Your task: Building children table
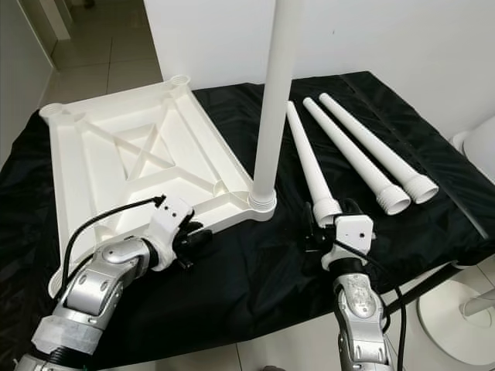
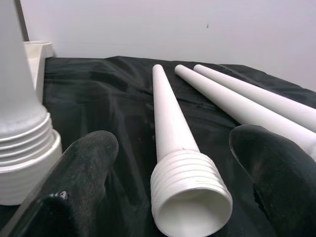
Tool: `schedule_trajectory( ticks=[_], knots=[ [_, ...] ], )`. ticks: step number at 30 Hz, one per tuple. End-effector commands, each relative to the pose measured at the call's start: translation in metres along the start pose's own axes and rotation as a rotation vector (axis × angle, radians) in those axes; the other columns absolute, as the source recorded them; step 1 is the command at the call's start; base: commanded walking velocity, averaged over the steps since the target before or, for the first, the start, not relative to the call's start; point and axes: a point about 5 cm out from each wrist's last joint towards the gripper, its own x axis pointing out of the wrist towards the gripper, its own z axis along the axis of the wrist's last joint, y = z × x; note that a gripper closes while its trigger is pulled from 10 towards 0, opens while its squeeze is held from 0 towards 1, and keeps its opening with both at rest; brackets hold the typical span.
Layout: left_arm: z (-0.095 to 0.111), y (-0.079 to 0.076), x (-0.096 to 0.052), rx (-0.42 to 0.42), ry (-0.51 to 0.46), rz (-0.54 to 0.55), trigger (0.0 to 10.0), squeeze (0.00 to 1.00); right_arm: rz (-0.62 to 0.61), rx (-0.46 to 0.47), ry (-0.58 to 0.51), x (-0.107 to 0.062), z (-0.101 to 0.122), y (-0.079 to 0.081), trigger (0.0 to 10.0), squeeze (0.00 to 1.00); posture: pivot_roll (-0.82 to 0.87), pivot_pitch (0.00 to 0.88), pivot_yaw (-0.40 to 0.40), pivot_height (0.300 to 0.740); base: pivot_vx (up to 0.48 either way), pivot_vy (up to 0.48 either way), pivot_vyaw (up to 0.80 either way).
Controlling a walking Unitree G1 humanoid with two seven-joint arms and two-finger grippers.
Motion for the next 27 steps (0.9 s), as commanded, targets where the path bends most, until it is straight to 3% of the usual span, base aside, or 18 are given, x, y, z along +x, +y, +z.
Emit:
schedule_trajectory(
  ticks=[1,7,17,25,26,27],
  knots=[
    [-0.024,0.021,-0.009,-0.059,0.096,0.313,0.0,0.0,-0.001,-0.007,0.001,0.0,-0.001,-0.002,10.0,0.0,-0.09,0.029,0.027,0.74,0.0,0.0,0.0],
    [-0.029,0.029,-0.018,-0.107,0.116,0.461,0.0,0.0,-0.004,-0.013,-0.002,0.004,-0.002,-0.006,10.0,0.0,-0.08,0.039,0.022,0.74,0.0,0.0,0.0],
    [-0.032,0.038,-0.026,-0.147,0.13,0.592,0.0,0.0,-0.014,-0.016,-0.006,0.006,-0.003,-0.008,10.0,0.0,-0.08,0.046,0.028,0.74,0.0,0.0,0.0],
    [-0.023,0.033,-0.012,-0.15,0.113,0.562,0.0,0.0,-0.022,-0.014,-0.009,0.007,-0.003,-0.007,10.0,0.0,-0.09,0.049,0.036,0.74,0.0,0.0,0.0],
    [-0.019,0.026,-0.007,-0.149,0.103,0.5,7.0,0.0,-0.024,-0.015,-0.012,0.007,-0.003,-0.007,10.0,0.0,-0.09,0.049,0.036,0.74,0.0,0.0,0.0],
    [-0.017,0.018,-0.001,-0.142,0.099,0.431,10.0,0.02,-0.027,-0.015,-0.014,0.007,-0.002,-0.008,10.0,0.0,-0.09,0.049,0.036,0.74,0.0,0.0,0.0]
  ],
)
